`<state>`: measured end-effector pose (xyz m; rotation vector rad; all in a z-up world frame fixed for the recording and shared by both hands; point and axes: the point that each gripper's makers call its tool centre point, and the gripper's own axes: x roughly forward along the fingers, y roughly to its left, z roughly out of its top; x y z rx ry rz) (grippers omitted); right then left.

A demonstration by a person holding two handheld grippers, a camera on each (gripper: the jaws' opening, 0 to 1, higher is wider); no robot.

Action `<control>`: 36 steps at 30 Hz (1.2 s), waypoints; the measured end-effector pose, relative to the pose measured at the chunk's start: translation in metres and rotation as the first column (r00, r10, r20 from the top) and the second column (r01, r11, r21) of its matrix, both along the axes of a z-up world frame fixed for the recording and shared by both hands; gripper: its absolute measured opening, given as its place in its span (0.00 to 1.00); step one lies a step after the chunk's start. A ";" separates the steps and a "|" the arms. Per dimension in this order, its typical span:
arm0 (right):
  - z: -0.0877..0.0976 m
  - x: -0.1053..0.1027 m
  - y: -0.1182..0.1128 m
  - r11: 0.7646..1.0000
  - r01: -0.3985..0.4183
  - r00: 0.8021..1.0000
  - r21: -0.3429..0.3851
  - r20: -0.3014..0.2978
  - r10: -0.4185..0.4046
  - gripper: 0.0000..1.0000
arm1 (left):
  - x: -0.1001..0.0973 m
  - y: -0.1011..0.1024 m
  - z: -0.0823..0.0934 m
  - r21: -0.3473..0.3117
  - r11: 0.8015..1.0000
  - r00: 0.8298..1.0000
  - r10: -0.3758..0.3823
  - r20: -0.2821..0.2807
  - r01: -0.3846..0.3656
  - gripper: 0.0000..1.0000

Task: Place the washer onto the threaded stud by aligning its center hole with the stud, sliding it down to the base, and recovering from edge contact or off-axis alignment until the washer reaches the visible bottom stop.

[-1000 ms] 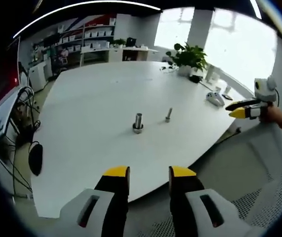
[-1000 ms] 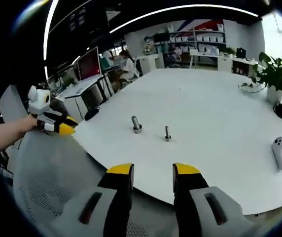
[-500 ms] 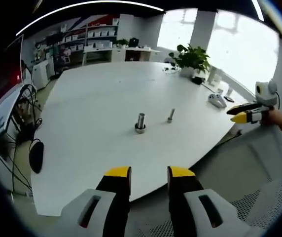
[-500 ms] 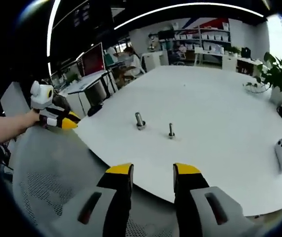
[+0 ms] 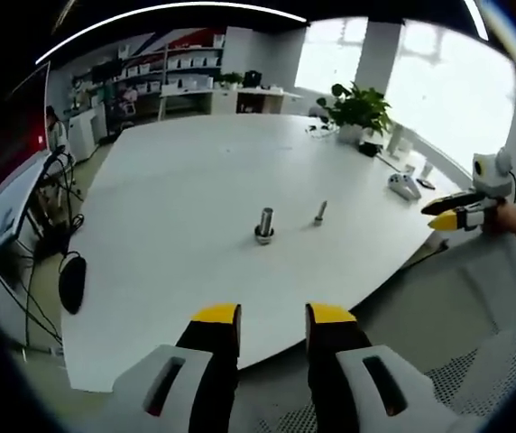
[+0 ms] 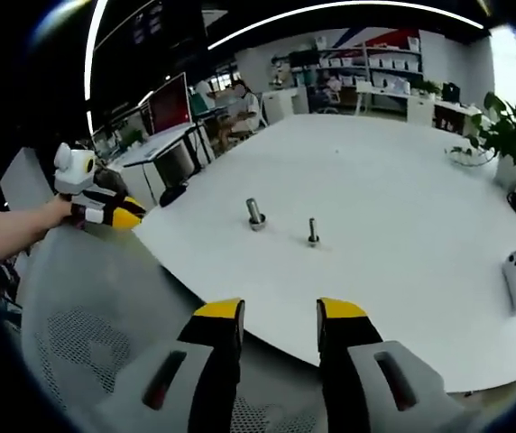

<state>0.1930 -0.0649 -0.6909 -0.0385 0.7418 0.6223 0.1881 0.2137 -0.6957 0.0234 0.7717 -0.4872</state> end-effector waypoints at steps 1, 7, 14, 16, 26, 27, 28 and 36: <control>0.000 0.000 0.000 1.000 0.003 1.000 0.002 0.002 -0.003 0.34 | 0.000 0.001 0.000 0.003 1.000 1.000 -0.001 0.003 0.001 0.26; 0.004 0.004 -0.003 1.000 0.025 1.000 0.013 0.018 -0.025 0.34 | 0.004 0.003 0.001 -0.002 1.000 1.000 0.008 0.006 -0.008 0.26; 0.002 0.003 -0.003 1.000 0.017 1.000 0.000 0.010 -0.017 0.34 | 0.004 0.004 0.000 0.000 1.000 1.000 0.011 -0.001 -0.011 0.26; 0.000 0.004 -0.004 1.000 0.015 1.000 -0.008 0.007 -0.014 0.34 | 0.004 0.003 0.000 -0.003 1.000 1.000 0.014 0.000 -0.014 0.26; 0.000 0.005 -0.008 1.000 0.025 1.000 0.002 0.001 -0.025 0.34 | 0.002 -0.001 -0.001 0.022 1.000 1.000 -0.004 -0.009 0.004 0.27; -0.001 0.005 -0.006 1.000 0.016 1.000 -0.001 -0.001 -0.016 0.34 | 0.001 -0.001 -0.004 0.024 1.000 1.000 -0.006 -0.016 0.006 0.27; -0.002 0.004 -0.005 1.000 0.007 1.000 -0.010 0.001 -0.007 0.34 | 0.000 -0.001 -0.006 0.031 0.999 1.000 -0.012 -0.023 0.013 0.27; 0.000 0.005 -0.007 1.000 0.022 1.000 0.002 0.006 -0.022 0.33 | 0.001 0.001 -0.003 0.030 0.999 1.000 -0.009 -0.009 0.010 0.26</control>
